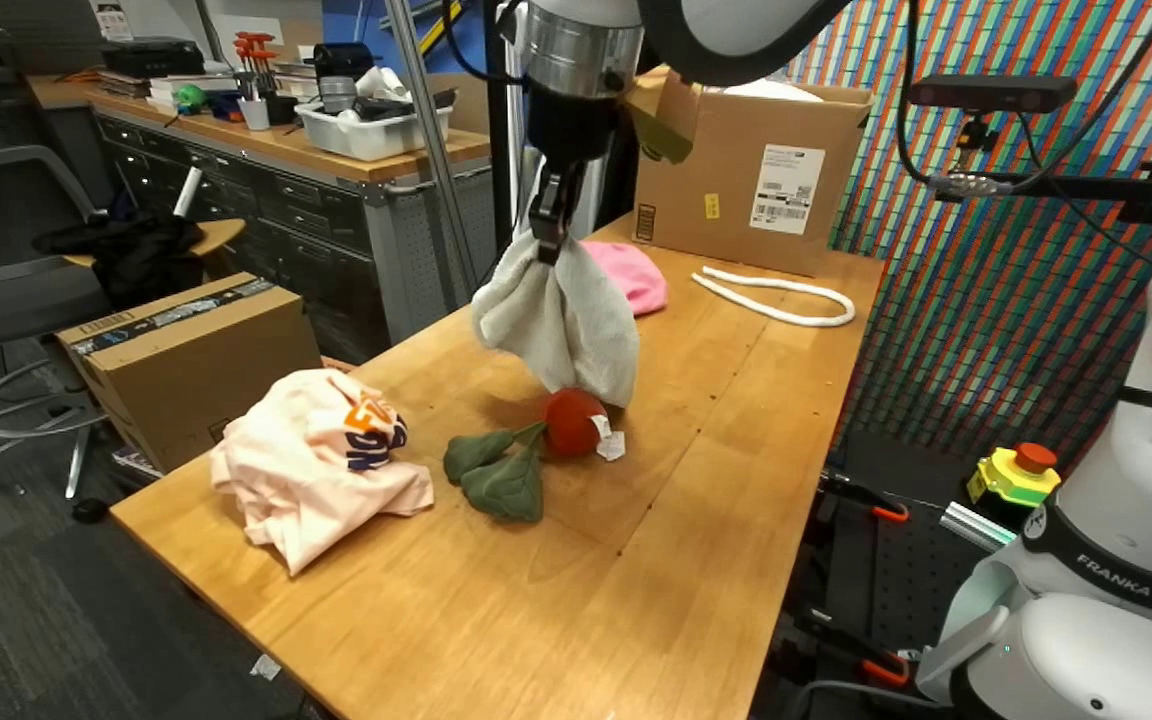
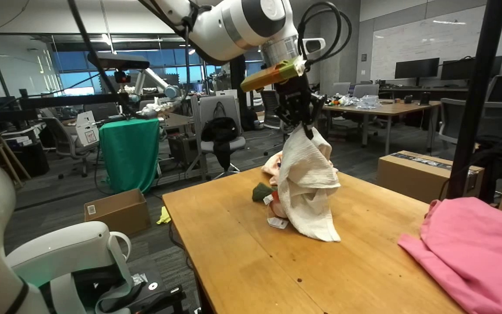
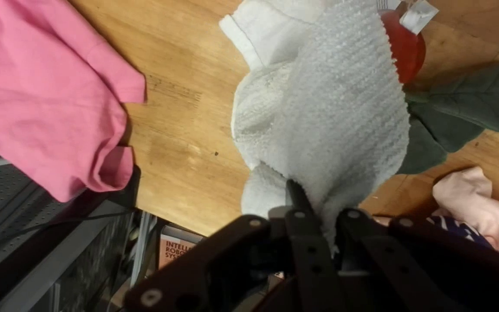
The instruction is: Spread the objects across the table
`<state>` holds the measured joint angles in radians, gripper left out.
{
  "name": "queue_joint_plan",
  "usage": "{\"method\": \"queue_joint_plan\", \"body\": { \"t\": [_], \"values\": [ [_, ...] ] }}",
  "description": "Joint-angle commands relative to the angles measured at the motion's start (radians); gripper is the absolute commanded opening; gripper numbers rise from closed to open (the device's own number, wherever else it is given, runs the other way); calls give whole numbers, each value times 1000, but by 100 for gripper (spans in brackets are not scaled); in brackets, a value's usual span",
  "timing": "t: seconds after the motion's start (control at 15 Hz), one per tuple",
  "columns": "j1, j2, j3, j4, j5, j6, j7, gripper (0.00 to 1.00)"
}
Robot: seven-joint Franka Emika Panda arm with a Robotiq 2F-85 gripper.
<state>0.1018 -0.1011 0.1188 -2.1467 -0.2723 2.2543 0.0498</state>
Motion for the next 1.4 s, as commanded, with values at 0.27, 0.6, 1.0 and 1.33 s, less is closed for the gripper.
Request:
{"method": "queue_joint_plan", "body": {
  "t": [0.27,0.6,1.0,1.33],
  "values": [
    [-33,-187,8,-90,-73,-91,123,8],
    [-54,-267,4,-144,-66,-154,137,8],
    [-60,-339,-11,-227,-23,-223,138,8],
    [-70,-383,-37,-291,37,-275,143,8]
  ]
}}
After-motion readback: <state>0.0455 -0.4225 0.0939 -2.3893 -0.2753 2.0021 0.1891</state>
